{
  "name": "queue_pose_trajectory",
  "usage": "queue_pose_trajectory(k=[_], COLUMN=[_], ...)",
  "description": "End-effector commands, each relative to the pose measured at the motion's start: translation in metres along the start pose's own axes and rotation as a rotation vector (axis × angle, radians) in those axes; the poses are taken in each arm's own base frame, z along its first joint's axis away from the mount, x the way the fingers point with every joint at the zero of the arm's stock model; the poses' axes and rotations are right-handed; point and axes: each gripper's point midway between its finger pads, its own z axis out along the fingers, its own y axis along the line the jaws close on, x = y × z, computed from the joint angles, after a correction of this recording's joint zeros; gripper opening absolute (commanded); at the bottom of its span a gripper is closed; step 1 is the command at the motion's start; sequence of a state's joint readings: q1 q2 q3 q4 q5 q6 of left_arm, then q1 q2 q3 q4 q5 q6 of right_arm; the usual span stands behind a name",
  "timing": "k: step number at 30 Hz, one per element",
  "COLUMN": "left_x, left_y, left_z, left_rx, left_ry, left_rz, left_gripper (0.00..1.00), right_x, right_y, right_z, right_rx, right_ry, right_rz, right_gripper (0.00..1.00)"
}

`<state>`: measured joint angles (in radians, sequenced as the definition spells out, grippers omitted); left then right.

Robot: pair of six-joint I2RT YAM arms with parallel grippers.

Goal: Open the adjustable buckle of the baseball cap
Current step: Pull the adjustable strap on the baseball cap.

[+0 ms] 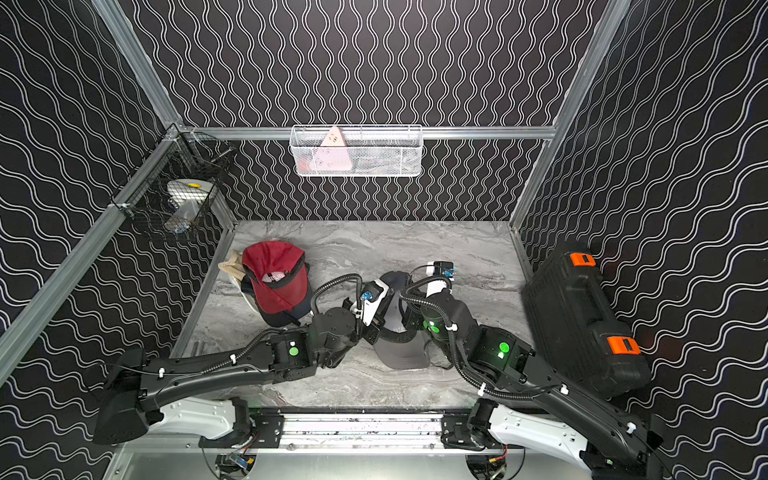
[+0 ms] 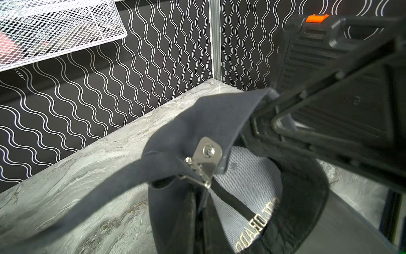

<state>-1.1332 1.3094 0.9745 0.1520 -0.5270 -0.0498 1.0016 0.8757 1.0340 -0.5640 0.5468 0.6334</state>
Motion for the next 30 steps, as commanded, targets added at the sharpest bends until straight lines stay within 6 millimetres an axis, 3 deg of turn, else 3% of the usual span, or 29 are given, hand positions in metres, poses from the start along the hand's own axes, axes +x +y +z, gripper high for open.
queue_pose_trajectory(k=[1, 15, 24, 27, 30], left_x=[-0.003, 0.010, 0.009, 0.005, 0.003], left_y=[-0.003, -0.020, -0.023, -0.023, -0.023], left_z=[-0.003, -0.006, -0.008, -0.009, -0.011], left_rx=[0.025, 0.119, 0.139, 0.144, 0.151], left_ry=[0.027, 0.220, 0.241, 0.239, 0.243], left_rz=[0.002, 0.057, 0.068, 0.073, 0.079], left_gripper=[0.05, 0.01, 0.00, 0.00, 0.00], right_x=[0.000, 0.020, 0.027, 0.032, 0.036], right_y=[-0.006, -0.014, -0.017, -0.013, -0.013], right_z=[0.000, -0.001, -0.003, -0.003, -0.002], right_rx=[0.028, 0.020, 0.010, -0.017, -0.024], right_ry=[-0.009, 0.051, 0.076, 0.094, 0.113], right_rz=[-0.029, -0.185, -0.239, -0.266, -0.281], right_gripper=[0.00, 0.00, 0.16, 0.30, 0.33])
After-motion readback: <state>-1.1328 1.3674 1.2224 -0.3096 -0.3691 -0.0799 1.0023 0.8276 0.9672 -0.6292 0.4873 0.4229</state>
